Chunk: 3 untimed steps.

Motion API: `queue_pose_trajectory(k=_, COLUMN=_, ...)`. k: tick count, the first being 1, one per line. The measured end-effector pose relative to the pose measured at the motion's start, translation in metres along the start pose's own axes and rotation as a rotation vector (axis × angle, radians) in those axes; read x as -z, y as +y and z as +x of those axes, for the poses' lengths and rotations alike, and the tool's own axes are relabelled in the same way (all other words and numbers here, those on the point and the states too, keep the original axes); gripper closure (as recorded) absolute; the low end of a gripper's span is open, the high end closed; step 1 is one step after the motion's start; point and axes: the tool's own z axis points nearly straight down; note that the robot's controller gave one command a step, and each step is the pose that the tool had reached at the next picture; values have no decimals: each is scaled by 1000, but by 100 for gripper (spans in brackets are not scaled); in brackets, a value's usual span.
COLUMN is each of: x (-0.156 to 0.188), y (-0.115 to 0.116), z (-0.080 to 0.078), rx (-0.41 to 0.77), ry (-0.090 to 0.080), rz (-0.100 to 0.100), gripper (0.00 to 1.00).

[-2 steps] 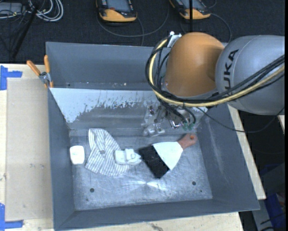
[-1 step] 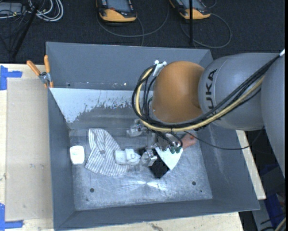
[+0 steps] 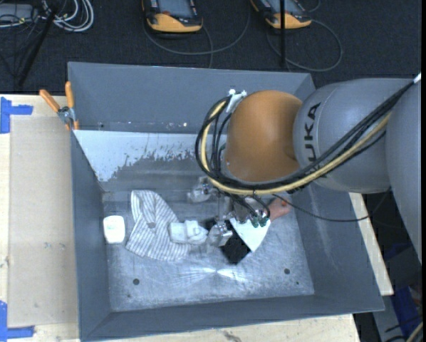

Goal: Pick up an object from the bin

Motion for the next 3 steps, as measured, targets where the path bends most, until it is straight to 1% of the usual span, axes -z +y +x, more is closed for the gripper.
queue_pose_trajectory(k=1, x=-64, y=21, z=-12, rx=-34, ry=0, rz=0, gripper=100)
queue_pose_trajectory(k=2, x=-64, y=21, z=-12, rx=-35, ry=0, rz=0, gripper=100)
queue_pose_trajectory(k=3, x=74, y=18, z=-10, rx=-71, ry=-3, rz=0, gripper=100)
